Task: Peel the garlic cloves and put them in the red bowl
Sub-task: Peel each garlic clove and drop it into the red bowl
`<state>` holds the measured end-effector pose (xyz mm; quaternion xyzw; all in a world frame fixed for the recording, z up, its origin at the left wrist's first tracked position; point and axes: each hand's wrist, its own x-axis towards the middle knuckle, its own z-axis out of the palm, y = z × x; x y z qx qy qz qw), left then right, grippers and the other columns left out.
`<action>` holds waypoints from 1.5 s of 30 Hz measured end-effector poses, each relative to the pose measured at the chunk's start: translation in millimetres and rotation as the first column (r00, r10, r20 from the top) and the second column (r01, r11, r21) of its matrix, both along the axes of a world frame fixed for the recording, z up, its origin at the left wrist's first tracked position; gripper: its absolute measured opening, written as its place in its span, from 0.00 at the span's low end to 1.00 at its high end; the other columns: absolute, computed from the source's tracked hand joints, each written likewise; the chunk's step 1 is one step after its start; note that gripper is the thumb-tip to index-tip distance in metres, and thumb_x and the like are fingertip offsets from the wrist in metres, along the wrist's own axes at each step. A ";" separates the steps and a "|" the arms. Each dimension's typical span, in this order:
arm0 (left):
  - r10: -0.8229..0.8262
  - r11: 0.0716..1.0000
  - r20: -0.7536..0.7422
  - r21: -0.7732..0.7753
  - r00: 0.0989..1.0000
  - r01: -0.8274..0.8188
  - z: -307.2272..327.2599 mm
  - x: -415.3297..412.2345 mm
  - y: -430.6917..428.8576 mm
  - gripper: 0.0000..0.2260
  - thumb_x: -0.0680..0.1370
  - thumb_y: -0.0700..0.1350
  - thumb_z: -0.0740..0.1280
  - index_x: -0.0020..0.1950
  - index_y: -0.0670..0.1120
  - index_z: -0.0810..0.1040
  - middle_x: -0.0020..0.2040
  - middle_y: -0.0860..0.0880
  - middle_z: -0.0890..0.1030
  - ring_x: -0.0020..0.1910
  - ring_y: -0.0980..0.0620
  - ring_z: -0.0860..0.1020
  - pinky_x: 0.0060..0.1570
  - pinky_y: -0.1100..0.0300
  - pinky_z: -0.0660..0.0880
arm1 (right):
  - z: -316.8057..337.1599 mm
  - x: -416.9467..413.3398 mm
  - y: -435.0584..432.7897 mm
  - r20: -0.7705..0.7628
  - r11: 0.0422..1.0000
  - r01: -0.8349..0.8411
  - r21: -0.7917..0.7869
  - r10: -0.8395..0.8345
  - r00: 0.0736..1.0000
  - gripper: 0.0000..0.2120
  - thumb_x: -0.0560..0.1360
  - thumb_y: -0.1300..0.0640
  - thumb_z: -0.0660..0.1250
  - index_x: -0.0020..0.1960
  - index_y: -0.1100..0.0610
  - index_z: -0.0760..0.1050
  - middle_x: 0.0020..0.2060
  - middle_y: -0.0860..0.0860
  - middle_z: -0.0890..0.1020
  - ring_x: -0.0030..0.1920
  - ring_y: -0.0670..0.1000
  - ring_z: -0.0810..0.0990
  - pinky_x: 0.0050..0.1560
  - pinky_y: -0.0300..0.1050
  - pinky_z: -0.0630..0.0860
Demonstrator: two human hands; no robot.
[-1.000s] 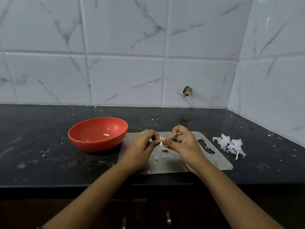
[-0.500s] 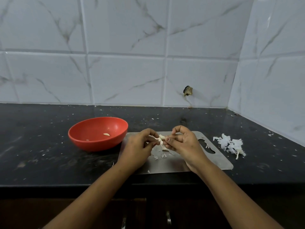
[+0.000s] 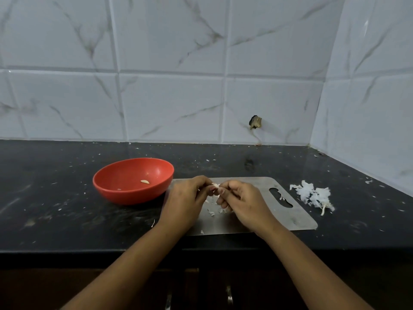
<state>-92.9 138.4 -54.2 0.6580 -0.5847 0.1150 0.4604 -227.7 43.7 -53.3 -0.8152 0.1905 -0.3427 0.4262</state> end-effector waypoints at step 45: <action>-0.153 0.927 -0.659 0.162 0.737 0.337 10.2 -2.4 1.8 0.04 0.79 0.38 0.65 0.47 0.44 0.78 0.38 0.51 0.83 0.26 0.57 0.74 0.26 0.69 0.68 | 2.0 2.5 -23.3 0.044 0.919 0.114 -0.378 -0.105 0.994 0.01 0.74 0.55 0.72 0.44 0.50 0.82 0.34 0.45 0.83 0.35 0.49 0.80 0.39 0.55 0.78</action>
